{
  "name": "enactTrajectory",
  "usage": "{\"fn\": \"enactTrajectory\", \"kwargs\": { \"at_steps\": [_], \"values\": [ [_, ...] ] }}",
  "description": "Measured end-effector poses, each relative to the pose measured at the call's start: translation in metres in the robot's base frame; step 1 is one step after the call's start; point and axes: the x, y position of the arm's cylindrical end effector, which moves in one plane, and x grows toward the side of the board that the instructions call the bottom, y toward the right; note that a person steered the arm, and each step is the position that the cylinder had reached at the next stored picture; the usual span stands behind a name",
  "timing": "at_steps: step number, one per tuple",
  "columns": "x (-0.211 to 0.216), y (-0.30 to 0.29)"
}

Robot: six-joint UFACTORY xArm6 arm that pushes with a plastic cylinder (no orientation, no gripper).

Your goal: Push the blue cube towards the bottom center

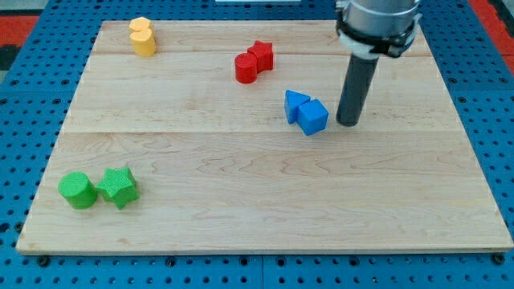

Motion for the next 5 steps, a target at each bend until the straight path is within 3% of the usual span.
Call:
{"fn": "enactTrajectory", "kwargs": {
  "at_steps": [1,3,4,5],
  "values": [
    [-0.011,-0.048],
    [0.094,-0.089],
    [0.065,-0.072],
    [0.055,-0.092]
  ]
}}
